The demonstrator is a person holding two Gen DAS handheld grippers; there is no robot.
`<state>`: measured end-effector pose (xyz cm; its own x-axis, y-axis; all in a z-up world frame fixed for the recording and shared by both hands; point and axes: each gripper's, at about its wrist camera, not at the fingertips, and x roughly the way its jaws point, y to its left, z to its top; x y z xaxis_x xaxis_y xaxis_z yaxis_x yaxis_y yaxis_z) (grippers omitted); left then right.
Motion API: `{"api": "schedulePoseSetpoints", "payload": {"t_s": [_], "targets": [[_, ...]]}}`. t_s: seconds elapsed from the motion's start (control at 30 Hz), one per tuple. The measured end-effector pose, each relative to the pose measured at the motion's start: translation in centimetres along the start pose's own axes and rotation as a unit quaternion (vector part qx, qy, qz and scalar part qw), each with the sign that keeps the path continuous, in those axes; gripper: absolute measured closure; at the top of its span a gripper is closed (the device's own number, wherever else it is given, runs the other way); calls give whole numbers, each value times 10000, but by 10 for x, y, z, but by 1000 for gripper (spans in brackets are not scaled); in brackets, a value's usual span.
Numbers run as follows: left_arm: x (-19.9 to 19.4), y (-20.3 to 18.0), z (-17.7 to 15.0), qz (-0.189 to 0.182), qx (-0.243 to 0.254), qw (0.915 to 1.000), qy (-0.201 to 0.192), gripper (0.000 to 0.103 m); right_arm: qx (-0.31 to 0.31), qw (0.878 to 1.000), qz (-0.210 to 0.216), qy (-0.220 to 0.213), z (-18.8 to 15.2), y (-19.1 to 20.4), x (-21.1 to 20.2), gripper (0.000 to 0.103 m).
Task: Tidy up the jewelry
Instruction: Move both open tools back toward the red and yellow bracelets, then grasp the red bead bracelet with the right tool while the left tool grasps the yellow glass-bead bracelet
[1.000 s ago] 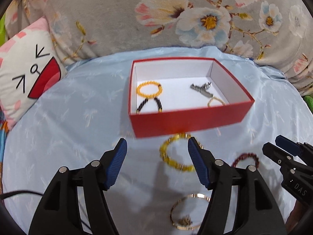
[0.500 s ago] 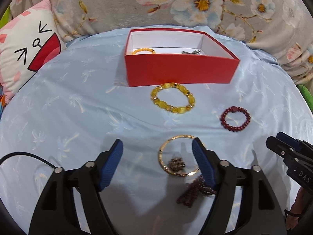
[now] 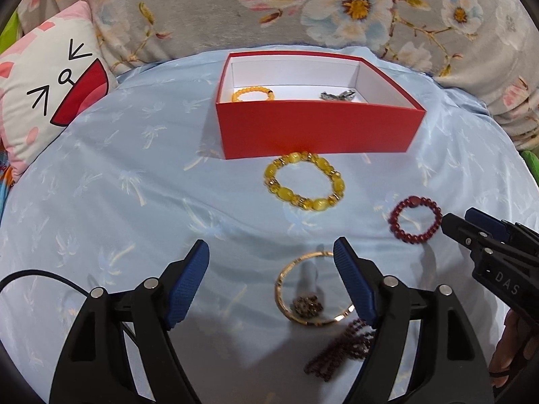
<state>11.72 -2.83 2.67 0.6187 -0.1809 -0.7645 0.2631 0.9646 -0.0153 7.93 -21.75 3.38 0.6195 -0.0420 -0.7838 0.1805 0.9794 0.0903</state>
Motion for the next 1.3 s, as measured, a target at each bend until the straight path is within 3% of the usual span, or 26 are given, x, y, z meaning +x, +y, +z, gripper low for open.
{"api": "schedulePoseSetpoints", "payload": {"t_s": [0.23, 0.4, 0.47, 0.57, 0.77, 1.03, 1.2, 1.3], "targets": [[13, 7, 18, 27, -129, 9999, -4, 31, -34, 9998, -98, 189, 7, -1, 24, 62], [23, 8, 28, 32, -191, 9998, 14, 31, -151, 9995, -241, 165, 8, 0, 27, 76], [28, 8, 31, 18, -211, 9998, 36, 31, -166, 9995, -216, 160, 7, 0, 27, 89], [37, 7, 35, 67, -214, 9997, 77, 31, -136, 9996, -198, 149, 7, -1, 27, 95], [56, 7, 41, 89, -222, 9995, 184, 34, -50, 9998, -154, 143, 5, -5, 25, 95], [66, 5, 44, 169, -165, 9996, 165, 55, 18, 9998, -121, 153, 5, -6, 24, 95], [64, 8, 45, 110, -184, 9997, 138, 89, 59, 9998, -97, 153, 5, -6, 24, 95], [63, 7, 45, 76, -152, 9997, 152, 94, 71, 9998, -72, 159, 6, -6, 24, 95]]}}
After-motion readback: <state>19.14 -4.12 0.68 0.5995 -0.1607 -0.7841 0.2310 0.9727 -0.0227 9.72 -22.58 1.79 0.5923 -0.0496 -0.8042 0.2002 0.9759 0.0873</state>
